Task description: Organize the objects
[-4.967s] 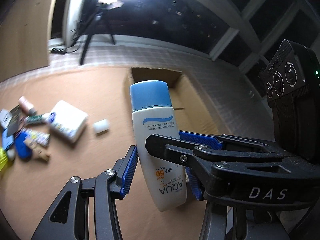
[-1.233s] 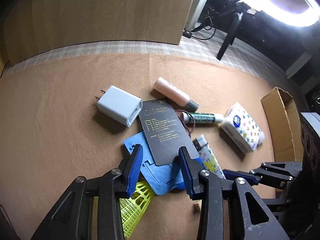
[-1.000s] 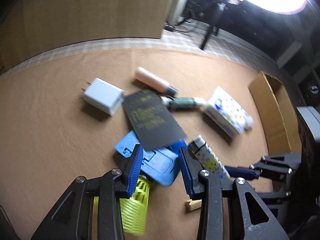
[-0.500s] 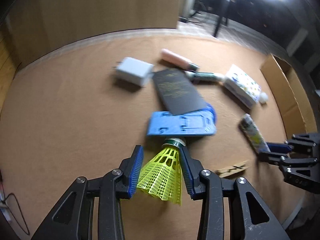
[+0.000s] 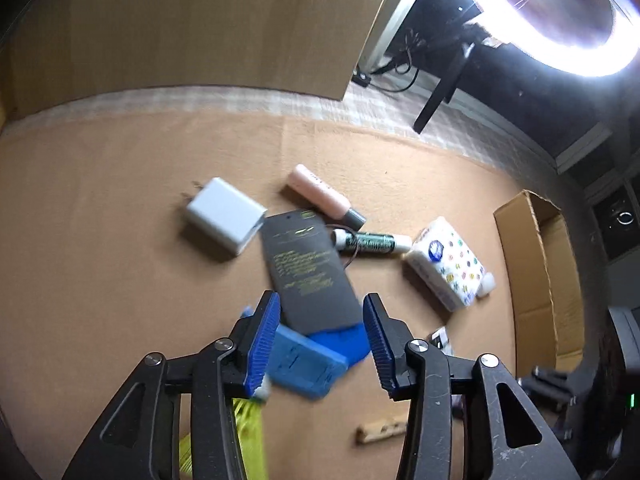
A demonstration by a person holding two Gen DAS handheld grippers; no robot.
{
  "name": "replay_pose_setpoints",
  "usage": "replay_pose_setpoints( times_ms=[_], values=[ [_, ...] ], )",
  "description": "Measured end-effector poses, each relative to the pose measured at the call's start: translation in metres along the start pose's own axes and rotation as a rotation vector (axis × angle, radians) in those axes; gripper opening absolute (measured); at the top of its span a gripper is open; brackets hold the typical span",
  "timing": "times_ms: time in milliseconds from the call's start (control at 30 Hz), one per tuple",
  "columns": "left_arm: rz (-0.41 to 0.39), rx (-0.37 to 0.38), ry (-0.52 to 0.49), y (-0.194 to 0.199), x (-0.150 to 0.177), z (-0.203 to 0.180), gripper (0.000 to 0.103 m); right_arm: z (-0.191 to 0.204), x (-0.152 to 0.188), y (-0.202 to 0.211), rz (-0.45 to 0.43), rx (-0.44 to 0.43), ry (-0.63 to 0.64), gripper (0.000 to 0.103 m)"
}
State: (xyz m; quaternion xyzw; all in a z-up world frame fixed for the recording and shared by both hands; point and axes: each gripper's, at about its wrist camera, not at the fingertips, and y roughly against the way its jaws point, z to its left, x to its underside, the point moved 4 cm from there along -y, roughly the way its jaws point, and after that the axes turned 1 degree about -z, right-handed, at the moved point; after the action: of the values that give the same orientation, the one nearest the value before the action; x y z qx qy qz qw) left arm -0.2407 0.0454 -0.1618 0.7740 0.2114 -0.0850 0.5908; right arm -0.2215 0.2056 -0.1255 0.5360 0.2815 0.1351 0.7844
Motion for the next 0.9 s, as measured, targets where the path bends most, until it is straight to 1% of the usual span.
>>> replay_pose_setpoints(
  times_ms=[100,167,200,367,400,433,600,700,800,900],
  values=[
    [0.031,-0.042,-0.019,-0.020,-0.009,-0.005,0.057,-0.014,0.006,0.007,-0.004,-0.004,-0.006,0.026],
    [0.046,-0.077,-0.023,-0.030,-0.012,-0.006,0.063,-0.017,0.007,0.010,-0.009,-0.005,-0.014,0.026],
    [0.054,-0.083,-0.018,-0.034,-0.013,-0.006,0.065,-0.017,0.009,0.010,-0.011,-0.004,-0.016,0.026],
    [0.087,-0.111,-0.009,-0.056,-0.012,-0.002,0.064,-0.022,0.009,0.011,-0.015,-0.001,-0.028,0.026],
    [0.073,-0.121,-0.024,-0.057,-0.011,-0.004,0.064,-0.023,0.009,0.012,-0.015,0.000,-0.028,0.026],
    [0.071,-0.125,-0.041,-0.057,-0.010,-0.006,0.061,-0.024,0.009,0.012,-0.015,0.001,-0.029,0.026],
    [0.065,-0.090,-0.090,-0.055,0.003,-0.018,0.057,-0.025,0.010,0.013,-0.016,0.000,-0.030,0.026],
    [0.062,-0.063,-0.115,-0.049,0.018,-0.027,0.055,-0.026,0.010,0.013,-0.020,-0.003,-0.031,0.026],
    [0.062,-0.032,-0.140,-0.041,0.039,-0.037,0.055,-0.026,0.010,0.014,-0.024,-0.005,-0.031,0.026],
    [0.073,-0.006,-0.160,-0.032,0.066,-0.045,0.054,-0.026,0.012,0.016,-0.029,-0.014,-0.034,0.026]
  ],
)
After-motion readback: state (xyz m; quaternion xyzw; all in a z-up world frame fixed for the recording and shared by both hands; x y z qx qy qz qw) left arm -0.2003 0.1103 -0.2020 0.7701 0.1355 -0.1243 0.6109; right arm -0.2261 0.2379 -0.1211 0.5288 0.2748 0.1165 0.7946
